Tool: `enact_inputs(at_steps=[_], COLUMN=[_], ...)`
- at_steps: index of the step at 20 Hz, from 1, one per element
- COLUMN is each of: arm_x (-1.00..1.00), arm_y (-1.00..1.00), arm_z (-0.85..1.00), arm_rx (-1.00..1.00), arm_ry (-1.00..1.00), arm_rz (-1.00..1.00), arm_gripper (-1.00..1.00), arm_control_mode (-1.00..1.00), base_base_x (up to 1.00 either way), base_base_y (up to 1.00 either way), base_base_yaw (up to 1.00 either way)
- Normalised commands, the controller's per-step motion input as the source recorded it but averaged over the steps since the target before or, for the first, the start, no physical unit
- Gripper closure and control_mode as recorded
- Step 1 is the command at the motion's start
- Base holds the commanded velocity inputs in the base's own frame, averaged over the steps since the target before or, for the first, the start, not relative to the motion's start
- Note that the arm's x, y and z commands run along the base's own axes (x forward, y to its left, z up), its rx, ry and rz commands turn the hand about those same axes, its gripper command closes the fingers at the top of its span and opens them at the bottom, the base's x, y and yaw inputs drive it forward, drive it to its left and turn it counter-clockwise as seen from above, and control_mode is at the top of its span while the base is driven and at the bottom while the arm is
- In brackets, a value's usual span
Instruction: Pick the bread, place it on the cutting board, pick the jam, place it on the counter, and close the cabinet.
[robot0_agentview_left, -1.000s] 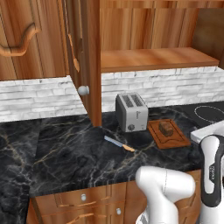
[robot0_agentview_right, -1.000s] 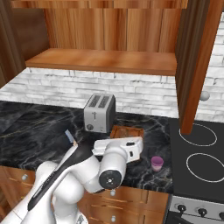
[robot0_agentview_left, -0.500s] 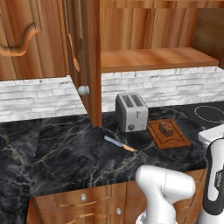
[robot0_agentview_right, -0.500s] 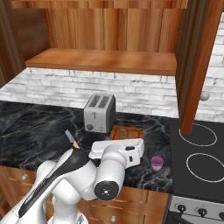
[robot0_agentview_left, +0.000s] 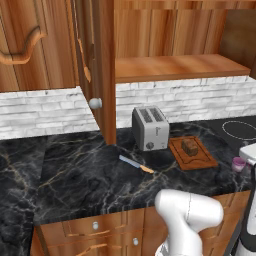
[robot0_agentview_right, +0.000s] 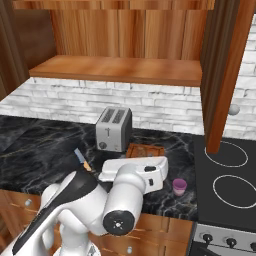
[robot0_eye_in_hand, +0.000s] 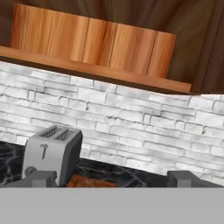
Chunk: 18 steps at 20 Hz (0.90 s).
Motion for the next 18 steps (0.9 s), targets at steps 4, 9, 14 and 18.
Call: enact_inputs(at_steps=[4,9,14,18], arm_x=[-0.37,-0.39,-0.38,-0.28], arm_y=[-0.09,-0.08,0.0,0.0], arm_z=[0.22,0.22,0.25,0.22], arm_rx=[0.0,0.0,0.0,0.0], arm_ry=[0.0,0.0,0.0,0.0], arm_rz=[0.0,0.0,0.0,-0.02], arm_gripper=[-1.0,-1.0,-1.0,-1.0], arm_control_mode=[-1.0,-1.0,-1.0,-1.0], base_base_x=[0.0,0.0,0.0,0.0], base_base_y=[0.0,0.0,0.0,0.0], base_base_yaw=[0.0,0.0,0.0,0.0])
